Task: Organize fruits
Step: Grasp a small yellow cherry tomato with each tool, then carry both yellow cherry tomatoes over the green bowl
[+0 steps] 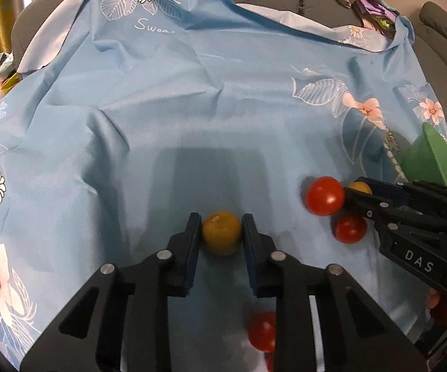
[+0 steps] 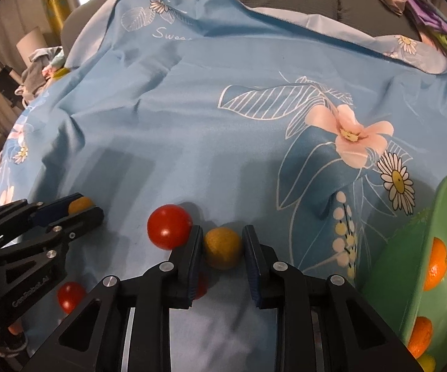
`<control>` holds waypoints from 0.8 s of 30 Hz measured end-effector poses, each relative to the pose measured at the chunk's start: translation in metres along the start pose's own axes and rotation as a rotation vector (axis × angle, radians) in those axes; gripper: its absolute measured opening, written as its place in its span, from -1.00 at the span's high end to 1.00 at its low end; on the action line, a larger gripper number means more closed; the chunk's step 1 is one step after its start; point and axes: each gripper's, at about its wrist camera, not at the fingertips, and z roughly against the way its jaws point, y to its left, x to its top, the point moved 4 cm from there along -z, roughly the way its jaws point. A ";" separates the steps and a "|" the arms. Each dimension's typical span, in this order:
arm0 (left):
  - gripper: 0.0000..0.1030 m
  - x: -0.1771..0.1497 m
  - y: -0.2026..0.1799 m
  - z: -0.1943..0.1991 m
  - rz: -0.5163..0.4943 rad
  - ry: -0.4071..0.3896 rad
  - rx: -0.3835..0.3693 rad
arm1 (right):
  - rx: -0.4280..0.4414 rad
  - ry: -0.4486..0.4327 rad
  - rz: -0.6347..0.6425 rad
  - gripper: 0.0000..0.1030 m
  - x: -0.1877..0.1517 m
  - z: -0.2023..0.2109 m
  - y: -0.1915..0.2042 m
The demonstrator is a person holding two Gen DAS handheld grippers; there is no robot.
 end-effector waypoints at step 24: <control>0.49 -0.060 -0.062 0.095 -0.064 -0.087 -0.070 | 0.120 -0.173 0.044 0.45 -0.072 0.110 0.014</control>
